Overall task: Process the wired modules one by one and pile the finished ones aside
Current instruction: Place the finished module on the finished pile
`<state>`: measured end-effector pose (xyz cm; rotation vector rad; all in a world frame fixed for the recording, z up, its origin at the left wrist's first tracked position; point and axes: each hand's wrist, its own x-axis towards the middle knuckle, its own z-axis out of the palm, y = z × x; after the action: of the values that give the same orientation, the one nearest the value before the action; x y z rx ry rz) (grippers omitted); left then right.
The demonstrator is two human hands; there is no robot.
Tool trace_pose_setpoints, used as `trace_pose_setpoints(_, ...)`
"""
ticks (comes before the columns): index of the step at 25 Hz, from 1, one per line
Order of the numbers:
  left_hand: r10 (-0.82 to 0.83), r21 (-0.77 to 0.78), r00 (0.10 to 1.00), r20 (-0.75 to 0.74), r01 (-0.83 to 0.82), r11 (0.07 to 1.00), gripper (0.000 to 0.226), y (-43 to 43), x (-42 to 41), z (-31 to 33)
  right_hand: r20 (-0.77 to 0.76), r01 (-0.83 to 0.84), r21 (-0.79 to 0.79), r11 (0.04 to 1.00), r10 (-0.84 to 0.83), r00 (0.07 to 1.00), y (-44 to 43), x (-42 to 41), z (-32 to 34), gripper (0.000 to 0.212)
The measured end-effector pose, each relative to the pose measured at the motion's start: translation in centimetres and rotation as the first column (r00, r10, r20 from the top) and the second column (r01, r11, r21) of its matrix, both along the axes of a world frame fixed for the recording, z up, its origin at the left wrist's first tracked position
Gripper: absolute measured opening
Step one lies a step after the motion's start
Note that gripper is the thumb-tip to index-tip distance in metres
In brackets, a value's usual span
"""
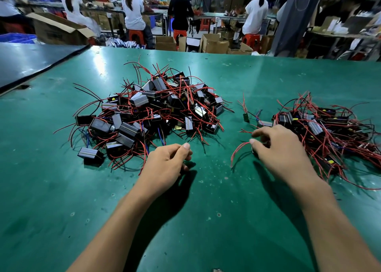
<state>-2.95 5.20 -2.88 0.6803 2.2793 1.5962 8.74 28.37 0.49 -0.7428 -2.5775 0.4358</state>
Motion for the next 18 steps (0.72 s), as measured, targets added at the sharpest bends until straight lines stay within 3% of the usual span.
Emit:
trace_pose_setpoints(2,0.005,-0.003,1.000,0.008,-0.005,1.000,0.033,0.0,0.0,0.0,-0.018,-0.126,-0.011,0.992,0.126,0.992,-2.4,-0.7,-0.3,0.029)
trace_pose_setpoints(4,0.004,-0.009,1.000,-0.008,-0.004,1.000,0.033,0.1,0.0,0.0,0.103,-0.156,0.009,0.988,0.155,0.983,-4.4,-1.5,-1.6,0.036)
trace_pose_setpoints(7,0.003,0.000,1.000,-0.027,-0.003,1.000,0.033,0.2,0.1,0.0,0.216,-0.074,0.054,0.996,0.061,0.975,-4.7,-1.9,-3.3,0.044)
trace_pose_setpoints(15,-0.005,0.005,1.000,-0.017,0.005,1.000,0.032,-0.1,0.1,-0.2,0.115,0.232,0.041,0.972,-0.235,0.965,-0.7,-1.3,-3.9,0.037)
trace_pose_setpoints(18,0.011,0.028,1.000,0.004,-0.011,1.000,0.032,0.0,0.0,-0.3,0.085,0.263,0.086,0.961,-0.270,0.959,-0.7,-1.0,-3.1,0.037)
